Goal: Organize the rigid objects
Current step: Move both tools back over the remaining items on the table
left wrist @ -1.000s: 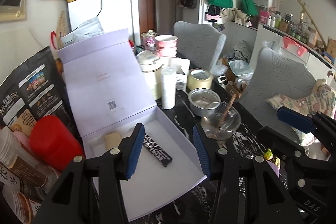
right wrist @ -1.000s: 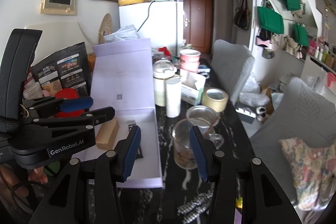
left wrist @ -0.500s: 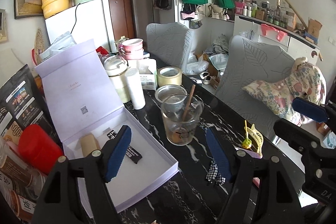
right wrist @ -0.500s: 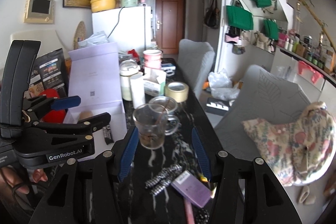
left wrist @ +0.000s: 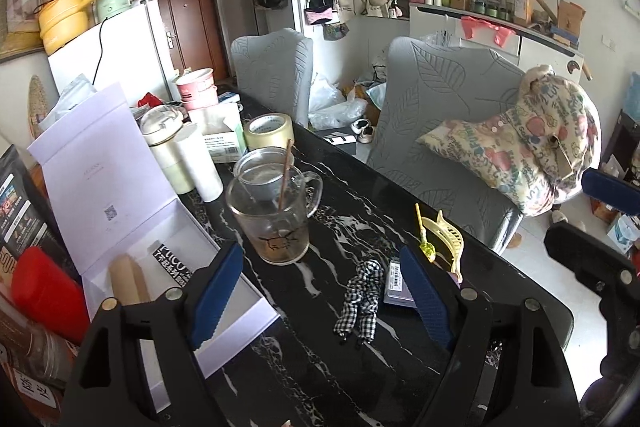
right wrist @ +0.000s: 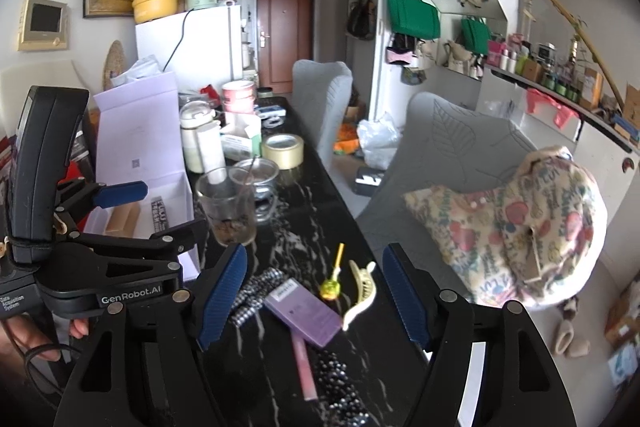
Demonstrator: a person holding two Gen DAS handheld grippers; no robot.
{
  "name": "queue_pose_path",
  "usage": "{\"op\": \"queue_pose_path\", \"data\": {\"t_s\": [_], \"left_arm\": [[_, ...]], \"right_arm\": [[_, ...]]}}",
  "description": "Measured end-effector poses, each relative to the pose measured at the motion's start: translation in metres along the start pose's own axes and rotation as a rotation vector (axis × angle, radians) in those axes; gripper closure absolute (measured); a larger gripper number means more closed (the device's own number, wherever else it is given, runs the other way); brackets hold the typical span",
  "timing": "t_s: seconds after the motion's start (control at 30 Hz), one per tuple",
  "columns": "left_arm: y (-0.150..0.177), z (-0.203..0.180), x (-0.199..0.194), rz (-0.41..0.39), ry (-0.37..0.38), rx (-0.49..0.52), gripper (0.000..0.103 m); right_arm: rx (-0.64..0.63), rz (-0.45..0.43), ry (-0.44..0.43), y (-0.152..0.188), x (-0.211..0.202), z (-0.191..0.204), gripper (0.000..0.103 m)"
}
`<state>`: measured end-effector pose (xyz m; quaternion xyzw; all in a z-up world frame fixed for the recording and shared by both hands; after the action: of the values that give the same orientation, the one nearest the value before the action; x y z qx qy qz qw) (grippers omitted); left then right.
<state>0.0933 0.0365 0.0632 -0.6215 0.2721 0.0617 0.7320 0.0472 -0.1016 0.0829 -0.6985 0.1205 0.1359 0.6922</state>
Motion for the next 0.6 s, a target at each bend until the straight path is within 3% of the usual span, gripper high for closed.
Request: {"op": "queue_pose_path", "data": {"t_s": [0.23,0.6], "left_arm": [[0.014,-0.017,0.013,0.057,0.058,-0.014,0.022],[0.032,-0.048,0.036,0.116,0.042,-0.014,0.022]], "right_arm": [[0.031,0.016,0.002,0.015,-0.005,-0.022,0.03],[0.061,0.069,-0.01,0.047,0.002,-0.051,0.03]]}}
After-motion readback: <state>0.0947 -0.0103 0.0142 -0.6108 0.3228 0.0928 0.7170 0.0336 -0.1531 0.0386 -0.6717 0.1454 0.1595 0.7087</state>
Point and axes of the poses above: each gripper's, at about its wrist camera, not at the fingertips, and x roughly the way its jaws point, z to its left, y to its underside, the point moved 3 cm from there along x, roughly the way its jaws point, and after that the axes turned 13 degrees about -z, right-handed, at the moved point
